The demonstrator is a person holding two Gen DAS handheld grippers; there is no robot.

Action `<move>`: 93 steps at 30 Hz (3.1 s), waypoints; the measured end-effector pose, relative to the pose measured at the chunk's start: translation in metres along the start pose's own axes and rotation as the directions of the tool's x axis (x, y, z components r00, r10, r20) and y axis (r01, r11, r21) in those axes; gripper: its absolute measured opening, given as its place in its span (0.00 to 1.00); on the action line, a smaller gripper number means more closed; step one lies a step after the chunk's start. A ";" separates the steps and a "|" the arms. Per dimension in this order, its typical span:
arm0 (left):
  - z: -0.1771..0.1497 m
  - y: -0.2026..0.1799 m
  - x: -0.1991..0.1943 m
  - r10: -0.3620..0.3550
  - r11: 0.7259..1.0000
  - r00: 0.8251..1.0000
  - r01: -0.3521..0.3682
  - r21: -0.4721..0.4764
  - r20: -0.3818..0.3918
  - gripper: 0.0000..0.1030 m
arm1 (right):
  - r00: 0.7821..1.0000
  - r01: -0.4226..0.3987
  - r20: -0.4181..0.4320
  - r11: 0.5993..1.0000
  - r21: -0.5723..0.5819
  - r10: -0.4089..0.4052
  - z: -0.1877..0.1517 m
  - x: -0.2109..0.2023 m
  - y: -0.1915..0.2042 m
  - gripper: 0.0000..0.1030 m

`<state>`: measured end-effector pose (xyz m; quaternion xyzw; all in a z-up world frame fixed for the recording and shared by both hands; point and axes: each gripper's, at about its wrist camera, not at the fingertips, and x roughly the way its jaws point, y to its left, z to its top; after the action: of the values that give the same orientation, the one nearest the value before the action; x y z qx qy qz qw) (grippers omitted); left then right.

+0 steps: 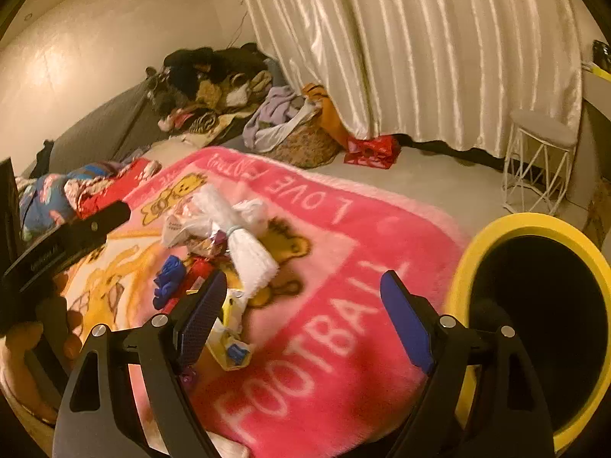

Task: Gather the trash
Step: 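Grasp the clear plastic bag with left tool while right tool grasps white mesh sleeve, then carry the clear bag and white mesh sleeve over the bin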

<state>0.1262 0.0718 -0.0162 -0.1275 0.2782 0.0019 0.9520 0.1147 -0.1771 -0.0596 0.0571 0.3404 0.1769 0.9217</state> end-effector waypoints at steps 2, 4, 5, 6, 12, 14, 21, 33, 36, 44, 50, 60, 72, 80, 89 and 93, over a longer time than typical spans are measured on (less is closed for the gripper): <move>0.005 0.011 0.004 0.016 1.000 1.000 -0.016 -0.012 0.001 0.90 | 1.000 -0.004 -0.008 1.000 -0.015 0.003 0.000 0.005 0.005 0.78; 0.009 0.020 0.008 0.026 0.999 1.000 -0.026 -0.021 -0.004 0.90 | 1.000 -0.012 -0.022 1.000 -0.028 0.011 0.000 0.013 0.010 0.78; 0.011 0.023 0.010 0.031 0.999 1.000 -0.031 -0.024 -0.005 0.90 | 0.999 -0.015 -0.029 0.999 -0.032 0.014 0.000 0.016 0.012 0.78; 0.014 0.027 0.013 0.036 0.999 0.999 -0.036 -0.028 -0.008 0.90 | 0.999 -0.017 -0.032 0.999 -0.035 0.016 0.000 0.019 0.014 0.78; 0.022 0.047 0.035 0.046 0.997 0.998 -0.049 -0.057 -0.050 0.90 | 0.998 -0.030 -0.062 0.998 -0.059 0.027 0.006 0.040 0.022 0.78; 0.023 0.052 0.044 0.036 0.996 0.997 -0.041 -0.073 -0.074 0.90 | 0.997 -0.034 -0.074 0.998 -0.059 0.030 0.008 0.048 0.024 0.78; 0.027 0.068 0.080 -0.012 0.992 0.989 -0.008 -0.128 -0.149 0.90 | 0.991 -0.046 -0.130 0.996 -0.081 0.035 0.014 0.083 0.029 0.78; 0.020 0.086 0.121 -0.062 0.967 0.969 -0.001 -0.257 -0.237 0.85 | 0.983 -0.068 -0.176 0.996 -0.052 0.058 0.017 0.115 0.030 0.67; 0.019 0.086 0.125 -0.078 0.960 0.965 0.005 -0.281 -0.250 0.68 | 0.979 -0.084 -0.189 0.995 -0.058 0.071 0.015 0.116 0.031 0.46; 0.015 0.071 0.107 -0.083 0.968 0.973 0.028 -0.248 -0.215 0.25 | 0.979 -0.114 -0.175 0.991 -0.070 0.101 0.009 0.101 0.033 0.17; 0.022 0.061 0.077 -0.081 0.972 0.989 0.050 -0.229 -0.126 0.22 | 0.985 -0.133 -0.116 0.991 -0.022 0.129 0.008 0.075 0.024 0.16; 0.036 0.048 0.031 -0.064 0.978 0.998 0.058 -0.202 -0.023 0.22 | 0.987 -0.157 -0.033 0.987 0.027 0.158 0.015 0.026 0.005 0.16; 0.028 0.030 -0.008 -0.037 0.988 0.999 0.039 -0.147 0.015 0.21 | 0.988 -0.149 0.040 0.988 0.044 0.147 0.017 -0.017 -0.007 0.16; 0.022 0.015 -0.022 -0.067 0.991 0.998 0.069 -0.119 0.016 0.21 | 0.990 -0.126 0.063 0.991 0.051 0.123 0.012 -0.038 -0.016 0.16; 0.008 -0.012 -0.026 -0.101 0.992 0.995 0.100 -0.071 -0.001 0.21 | 0.992 -0.091 0.092 0.993 0.074 0.084 0.006 -0.060 -0.033 0.16; 0.003 -0.024 -0.029 -0.118 0.992 0.993 0.118 -0.045 -0.005 0.21 | 0.993 -0.079 0.100 0.993 0.086 0.070 0.005 -0.069 -0.041 0.16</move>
<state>0.1053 0.0510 0.0079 -0.1649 0.2739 -0.0488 0.9463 0.0808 -0.2403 -0.0236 0.1198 0.3007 0.1927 0.9263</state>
